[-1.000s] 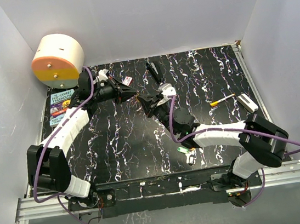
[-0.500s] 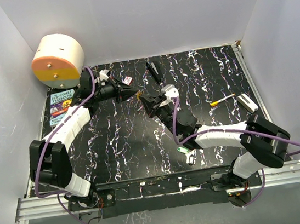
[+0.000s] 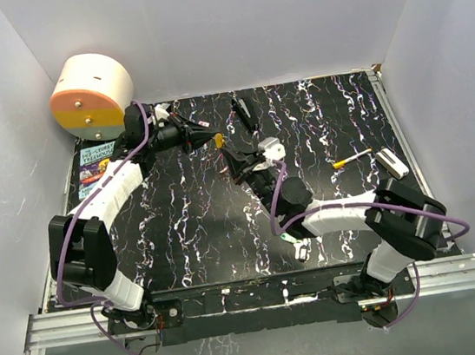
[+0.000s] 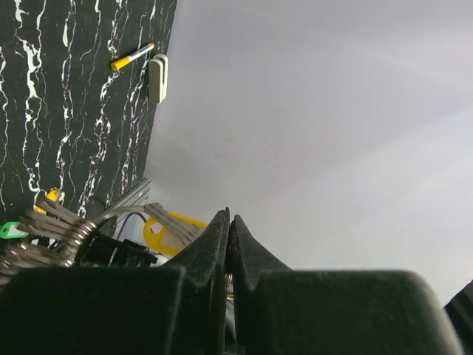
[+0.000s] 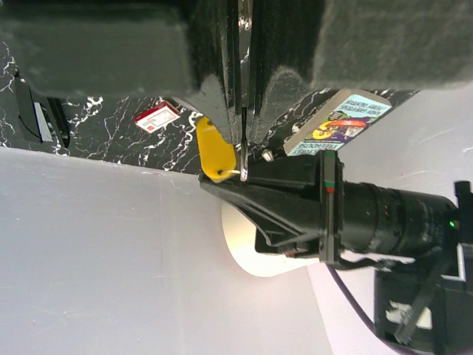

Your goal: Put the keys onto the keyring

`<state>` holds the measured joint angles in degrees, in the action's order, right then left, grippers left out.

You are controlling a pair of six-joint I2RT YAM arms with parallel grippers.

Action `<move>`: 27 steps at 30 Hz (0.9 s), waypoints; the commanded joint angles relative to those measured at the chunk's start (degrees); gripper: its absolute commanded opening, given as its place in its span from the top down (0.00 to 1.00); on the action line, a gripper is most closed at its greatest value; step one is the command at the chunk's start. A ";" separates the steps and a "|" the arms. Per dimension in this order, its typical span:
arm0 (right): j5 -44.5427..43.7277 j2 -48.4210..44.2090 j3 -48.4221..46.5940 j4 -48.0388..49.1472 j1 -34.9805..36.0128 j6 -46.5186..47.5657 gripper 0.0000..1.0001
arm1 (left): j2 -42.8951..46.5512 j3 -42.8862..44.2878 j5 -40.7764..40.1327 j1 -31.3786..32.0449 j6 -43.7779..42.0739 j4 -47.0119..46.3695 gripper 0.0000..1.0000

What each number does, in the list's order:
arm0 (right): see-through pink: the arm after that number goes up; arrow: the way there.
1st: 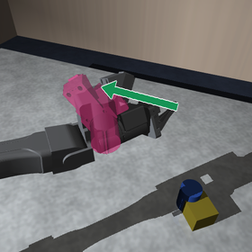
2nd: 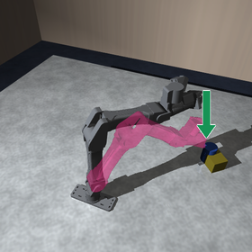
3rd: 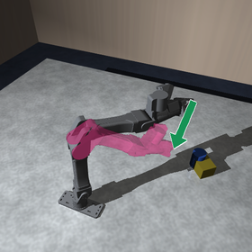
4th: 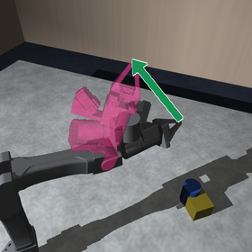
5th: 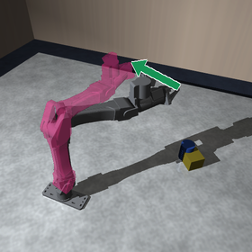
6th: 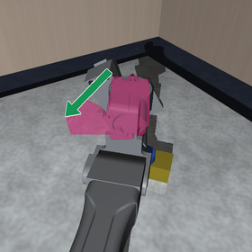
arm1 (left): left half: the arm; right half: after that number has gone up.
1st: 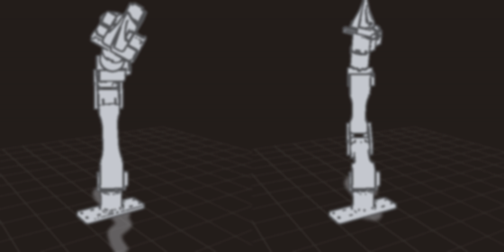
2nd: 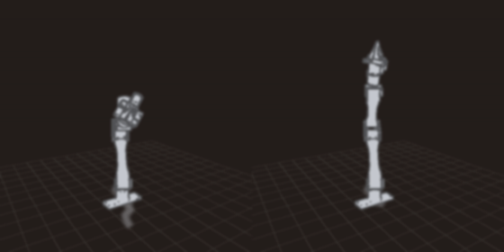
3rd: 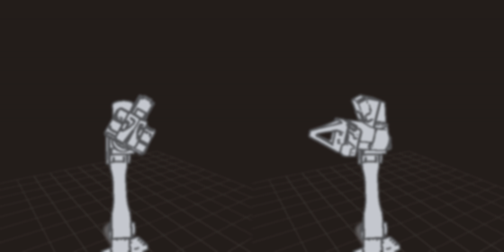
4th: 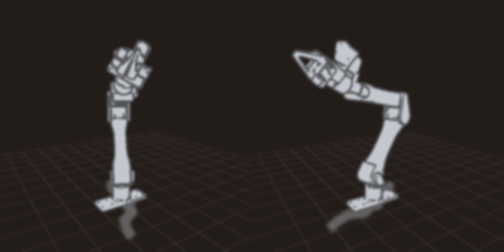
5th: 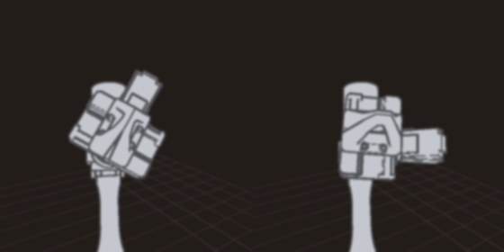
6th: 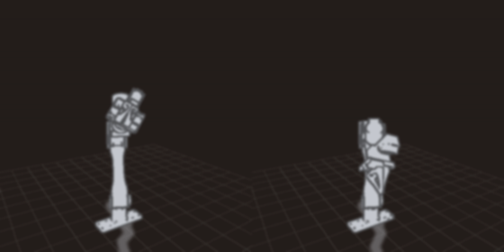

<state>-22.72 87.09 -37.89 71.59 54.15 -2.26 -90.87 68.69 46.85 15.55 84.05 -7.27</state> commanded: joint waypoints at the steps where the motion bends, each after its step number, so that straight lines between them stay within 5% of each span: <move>1: -1.65 3.70 -2.43 13.09 0.68 2.41 0.92 | 1.21 1.82 -0.04 -0.31 3.56 -0.42 1.00; 27: -6.26 9.46 -4.56 26.62 3.51 13.01 0.92 | 4.81 -3.02 -0.51 -0.43 4.02 -0.08 1.00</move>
<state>-28.29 96.38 -39.86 82.52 57.41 9.69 -90.11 66.46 45.98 15.42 86.61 -7.27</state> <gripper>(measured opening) 0.091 0.007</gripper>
